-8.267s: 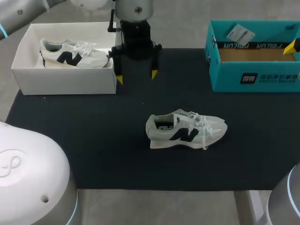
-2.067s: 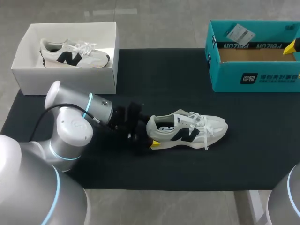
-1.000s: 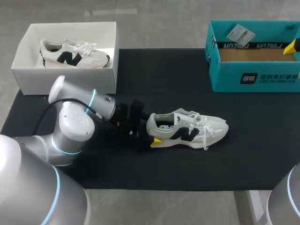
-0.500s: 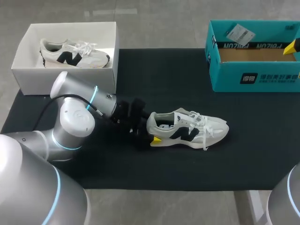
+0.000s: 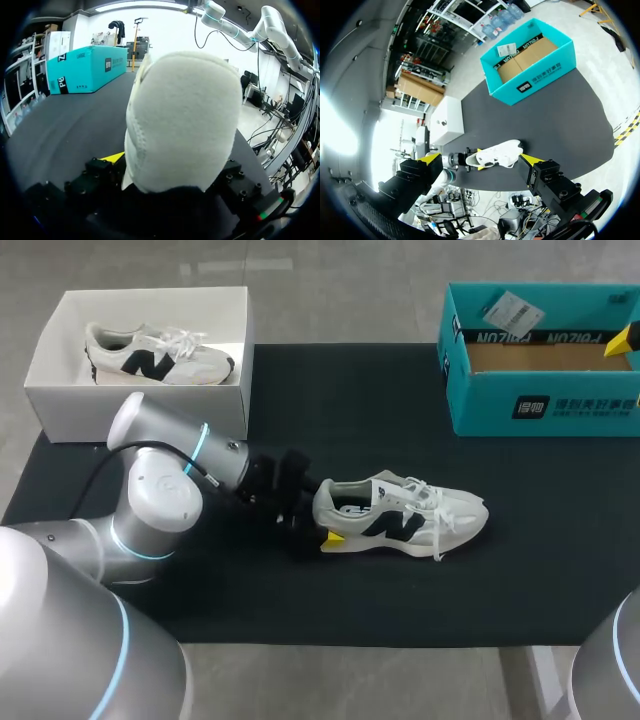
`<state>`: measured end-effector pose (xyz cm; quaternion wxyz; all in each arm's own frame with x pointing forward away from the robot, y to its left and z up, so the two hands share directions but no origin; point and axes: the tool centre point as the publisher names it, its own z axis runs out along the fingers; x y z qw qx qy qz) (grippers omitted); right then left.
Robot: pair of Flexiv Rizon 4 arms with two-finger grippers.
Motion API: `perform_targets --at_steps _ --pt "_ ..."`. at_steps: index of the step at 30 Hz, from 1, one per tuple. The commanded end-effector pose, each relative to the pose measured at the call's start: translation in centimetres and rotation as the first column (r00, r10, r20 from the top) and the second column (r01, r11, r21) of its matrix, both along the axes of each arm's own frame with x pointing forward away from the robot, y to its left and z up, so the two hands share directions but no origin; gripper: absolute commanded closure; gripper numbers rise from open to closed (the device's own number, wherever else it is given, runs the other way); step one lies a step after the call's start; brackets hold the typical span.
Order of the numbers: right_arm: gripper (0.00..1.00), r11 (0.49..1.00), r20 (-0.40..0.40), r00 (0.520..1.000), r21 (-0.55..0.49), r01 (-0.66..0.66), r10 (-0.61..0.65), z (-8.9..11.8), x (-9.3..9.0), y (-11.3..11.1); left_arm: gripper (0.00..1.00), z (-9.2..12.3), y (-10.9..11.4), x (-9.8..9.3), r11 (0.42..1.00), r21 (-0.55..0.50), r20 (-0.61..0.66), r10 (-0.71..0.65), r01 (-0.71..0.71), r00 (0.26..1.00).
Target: Take the shoe out of the shoebox, open the shoe tongue, remove and reinsert the insole, then place the shoe into the shoebox
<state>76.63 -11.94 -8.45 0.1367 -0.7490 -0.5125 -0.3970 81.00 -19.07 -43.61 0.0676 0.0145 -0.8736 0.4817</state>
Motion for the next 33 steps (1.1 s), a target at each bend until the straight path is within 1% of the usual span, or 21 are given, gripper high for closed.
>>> perform_targets --at_steps 1,19,20,21,23,24,26,31,33 --pt "0.00 1.000 -0.002 1.000 -0.001 0.001 -0.001 0.0 0.1 0.1 1.00 -0.3 -0.1 0.2 1.000 0.002 -0.001 0.000 0.000 1.000" --pt "0.00 1.000 -0.002 1.000 -0.001 0.001 -0.001 0.0 0.1 0.1 1.00 -0.3 -0.1 0.2 1.000 0.002 -0.001 0.000 0.000 1.000" --pt "0.00 1.000 -0.017 1.000 -0.014 0.008 -0.008 -0.4 0.3 0.7 1.00 -0.3 -0.1 0.2 1.000 0.002 -0.001 0.000 0.000 1.000" --pt "0.00 1.000 -0.011 1.000 -0.008 0.003 -0.003 -0.6 0.4 1.2 1.00 -0.3 -0.1 0.2 1.000 0.002 -0.001 0.000 0.000 1.000" --pt "0.00 0.999 -0.042 0.999 -0.045 0.013 -0.015 -0.9 0.6 2.4 1.00 -0.3 -0.1 0.2 1.000 0.002 -0.001 0.000 0.000 1.000" --pt "0.00 0.999 -0.036 0.999 -0.040 0.004 -0.006 -1.0 0.5 3.0 1.00 -0.3 -0.1 0.2 1.000 0.002 -0.001 0.000 0.000 1.000" --pt "0.00 0.997 -0.062 0.998 -0.081 0.006 -0.011 -1.1 0.6 4.4 1.00 -0.3 -0.1 0.2 1.000 0.002 -0.001 0.000 0.000 1.000" --pt "0.00 0.985 -0.082 0.997 -0.172 -0.010 -0.004 -1.0 0.9 8.2 1.00 -0.3 -0.1 0.2 1.000 0.002 -0.001 0.000 0.000 1.000" --pt "0.00 0.983 -0.074 0.997 -0.183 -0.014 0.000 -0.9 1.1 9.3 1.00 -0.3 -0.1 0.2 1.000 0.002 -0.001 0.000 0.000 1.000"
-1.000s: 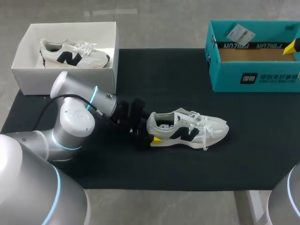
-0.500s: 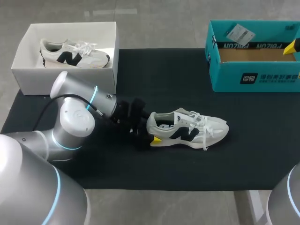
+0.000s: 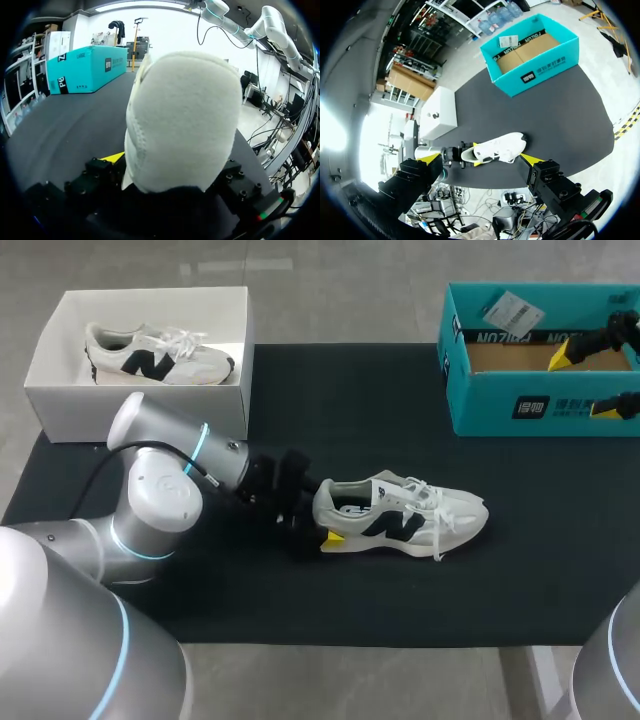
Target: Take the shoe out of the shoebox, open the shoe tongue, remove and reinsert the insole, then place the shoe into the shoebox
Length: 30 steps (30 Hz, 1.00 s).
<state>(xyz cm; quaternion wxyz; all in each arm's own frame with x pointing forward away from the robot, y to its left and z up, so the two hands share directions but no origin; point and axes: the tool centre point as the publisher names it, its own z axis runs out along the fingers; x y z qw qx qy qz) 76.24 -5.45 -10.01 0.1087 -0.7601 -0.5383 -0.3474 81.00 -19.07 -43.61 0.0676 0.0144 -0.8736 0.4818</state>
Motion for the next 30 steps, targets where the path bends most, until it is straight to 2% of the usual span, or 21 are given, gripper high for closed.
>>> perform_targets --at_steps 1,7,14,19,24,26,30 --pt "0.00 0.996 -0.026 1.000 -0.088 0.010 -0.013 0.7 1.6 3.5 1.00 -0.3 -0.1 0.2 1.000 0.003 -0.001 0.000 0.000 1.000" --pt "0.00 0.989 -0.071 0.997 -0.146 0.008 -0.019 0.1 2.3 6.7 1.00 -0.3 -0.1 0.2 1.000 0.003 -0.001 0.000 0.000 1.000" --pt "0.00 0.968 -0.153 0.986 -0.250 0.019 -0.059 -2.1 3.6 10.2 1.00 -0.3 -0.1 0.2 1.000 0.003 -0.001 0.000 0.000 1.000" --pt "0.00 0.937 -0.216 0.975 -0.349 -0.023 -0.056 -4.4 4.4 12.3 1.00 -0.3 -0.1 0.2 1.000 0.003 -0.001 0.000 0.000 1.000" --pt "0.00 0.919 -0.267 0.963 -0.385 -0.088 -0.020 -7.0 4.5 14.1 1.00 -0.3 -0.1 0.2 1.000 0.003 -0.001 0.000 0.000 1.000" --pt "0.00 0.884 -0.303 0.952 -0.457 -0.100 -0.049 -8.3 4.5 14.7 1.00 -0.3 -0.1 0.2 1.000 0.003 -0.001 0.000 0.000 1.000" --pt "0.00 0.858 -0.337 0.939 -0.500 -0.119 -0.066 -10.8 4.5 15.5 1.00 -0.3 -0.1 0.2 1.000 0.003 -0.001 0.000 0.000 1.000"
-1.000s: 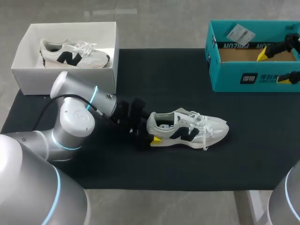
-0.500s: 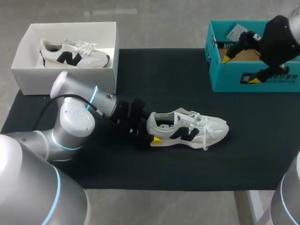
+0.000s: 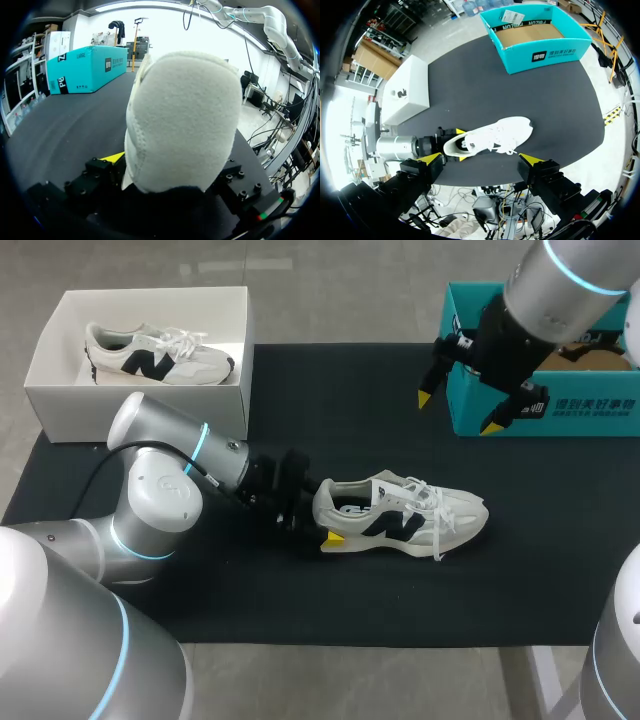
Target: Take the shoe out of the shoebox, open the shoe tongue, remove and reinsert the insole, then place the shoe into the shoebox
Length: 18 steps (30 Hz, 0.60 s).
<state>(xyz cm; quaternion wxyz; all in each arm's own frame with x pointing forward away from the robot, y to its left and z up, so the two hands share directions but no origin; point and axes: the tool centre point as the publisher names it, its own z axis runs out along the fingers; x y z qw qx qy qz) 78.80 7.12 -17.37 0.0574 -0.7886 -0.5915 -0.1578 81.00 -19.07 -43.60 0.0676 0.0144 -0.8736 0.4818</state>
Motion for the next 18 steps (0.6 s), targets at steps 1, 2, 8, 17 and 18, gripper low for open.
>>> perform_targets --at_steps 1,2,8,17,18 --pt "0.00 0.976 -0.097 0.995 -0.216 0.010 -0.031 -3.9 1.9 3.2 1.00 -0.3 -0.1 0.2 1.000 0.003 -0.001 0.000 0.000 1.000" --pt "0.00 0.976 -0.096 0.995 -0.216 0.013 -0.035 -4.3 1.8 3.4 1.00 -0.3 -0.1 0.2 1.000 0.003 -0.001 0.000 0.000 1.000" --pt "0.00 0.962 -0.104 0.992 -0.270 0.037 -0.067 -7.0 1.7 4.6 1.00 -0.3 -0.1 0.2 1.000 0.003 -0.001 0.000 0.000 1.000" --pt "0.00 0.949 -0.133 0.988 -0.315 0.028 -0.074 -11.2 1.5 5.4 1.00 -0.3 -0.1 0.2 1.000 0.003 -0.001 0.000 0.000 1.000" --pt "0.00 0.950 -0.142 0.987 -0.312 0.023 -0.071 -11.6 1.5 5.5 1.00 -0.3 -0.1 0.2 1.000 0.003 -0.001 0.000 0.000 1.000"
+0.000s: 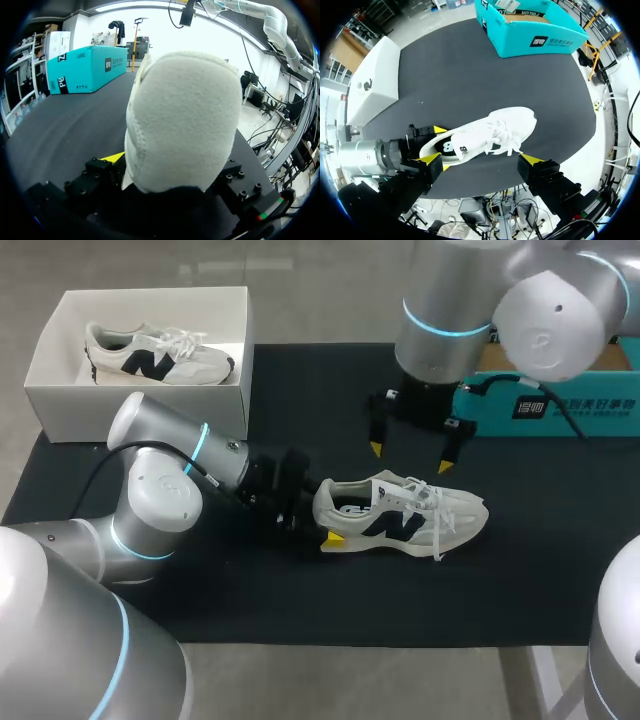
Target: Take the shoe out of the shoebox, open the shoe tongue, remove and reinsert the insole, then place the shoe into the shoebox
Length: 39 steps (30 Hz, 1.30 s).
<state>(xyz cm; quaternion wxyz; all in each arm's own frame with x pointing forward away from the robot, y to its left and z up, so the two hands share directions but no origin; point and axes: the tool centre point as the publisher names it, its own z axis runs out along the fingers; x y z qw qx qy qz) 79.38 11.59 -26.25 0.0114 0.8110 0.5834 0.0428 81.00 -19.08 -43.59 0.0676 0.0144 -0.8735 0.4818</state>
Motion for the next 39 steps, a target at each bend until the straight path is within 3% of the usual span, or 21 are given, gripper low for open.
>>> perform_targets --at_steps 1,13,22,39 --pt "0.00 0.997 -0.058 0.998 -0.072 -0.004 0.000 -3.3 1.0 1.2 1.00 -0.3 -0.1 0.2 1.000 0.003 -0.001 0.000 0.000 1.000" --pt "0.00 0.990 -0.059 0.998 -0.138 -0.013 0.005 -6.4 0.5 1.1 1.00 -0.3 -0.1 0.2 1.000 0.003 -0.001 0.000 0.000 1.000" --pt "0.00 0.978 -0.031 0.995 -0.186 -0.097 0.093 -6.5 0.5 1.4 1.00 -0.3 -0.1 0.2 1.000 0.003 -0.001 0.000 0.000 1.000" --pt "0.00 0.977 -0.051 0.995 -0.193 -0.089 0.080 -6.5 0.6 1.5 1.00 -0.3 -0.1 0.2 1.000 0.003 -0.001 0.000 0.000 1.000"
